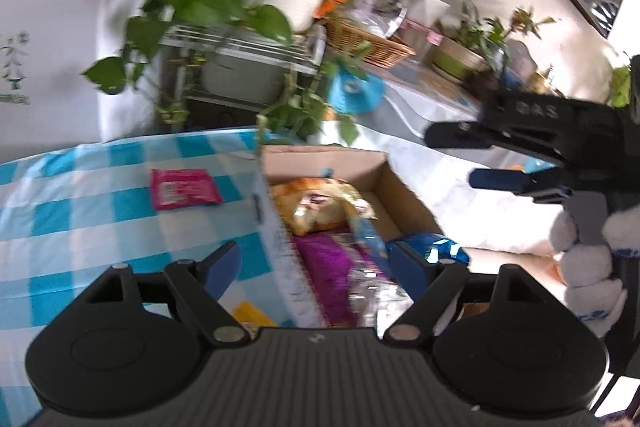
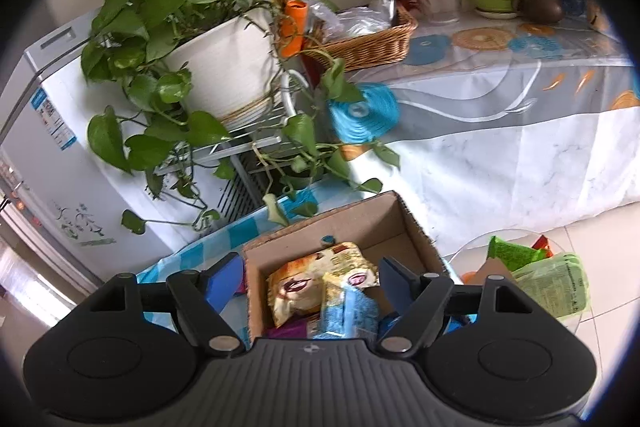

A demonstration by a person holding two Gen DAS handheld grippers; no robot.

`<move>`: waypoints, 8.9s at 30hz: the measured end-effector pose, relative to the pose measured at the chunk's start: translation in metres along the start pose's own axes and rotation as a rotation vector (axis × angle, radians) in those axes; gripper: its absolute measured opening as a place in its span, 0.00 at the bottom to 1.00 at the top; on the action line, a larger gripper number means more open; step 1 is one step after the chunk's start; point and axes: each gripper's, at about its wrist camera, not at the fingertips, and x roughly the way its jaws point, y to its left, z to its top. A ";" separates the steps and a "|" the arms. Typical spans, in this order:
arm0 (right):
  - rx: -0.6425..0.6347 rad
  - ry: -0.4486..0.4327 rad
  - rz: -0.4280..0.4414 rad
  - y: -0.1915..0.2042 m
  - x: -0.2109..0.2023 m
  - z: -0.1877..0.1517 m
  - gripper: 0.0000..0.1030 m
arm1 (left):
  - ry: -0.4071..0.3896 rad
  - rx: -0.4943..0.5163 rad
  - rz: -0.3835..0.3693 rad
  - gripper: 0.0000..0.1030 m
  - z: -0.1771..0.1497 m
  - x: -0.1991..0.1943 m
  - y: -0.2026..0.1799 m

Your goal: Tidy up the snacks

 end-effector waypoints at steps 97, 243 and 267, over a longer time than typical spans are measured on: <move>-0.302 0.244 0.051 0.162 0.193 -0.065 0.83 | 0.117 -0.222 0.360 0.99 -0.060 0.022 0.188; 0.189 0.015 -0.223 -0.021 -0.039 -0.054 0.90 | 0.127 0.123 0.230 0.92 0.006 0.038 -0.056; -0.018 0.122 -0.365 -0.010 -0.024 -0.060 1.00 | 0.220 0.122 0.390 0.98 0.009 0.032 -0.046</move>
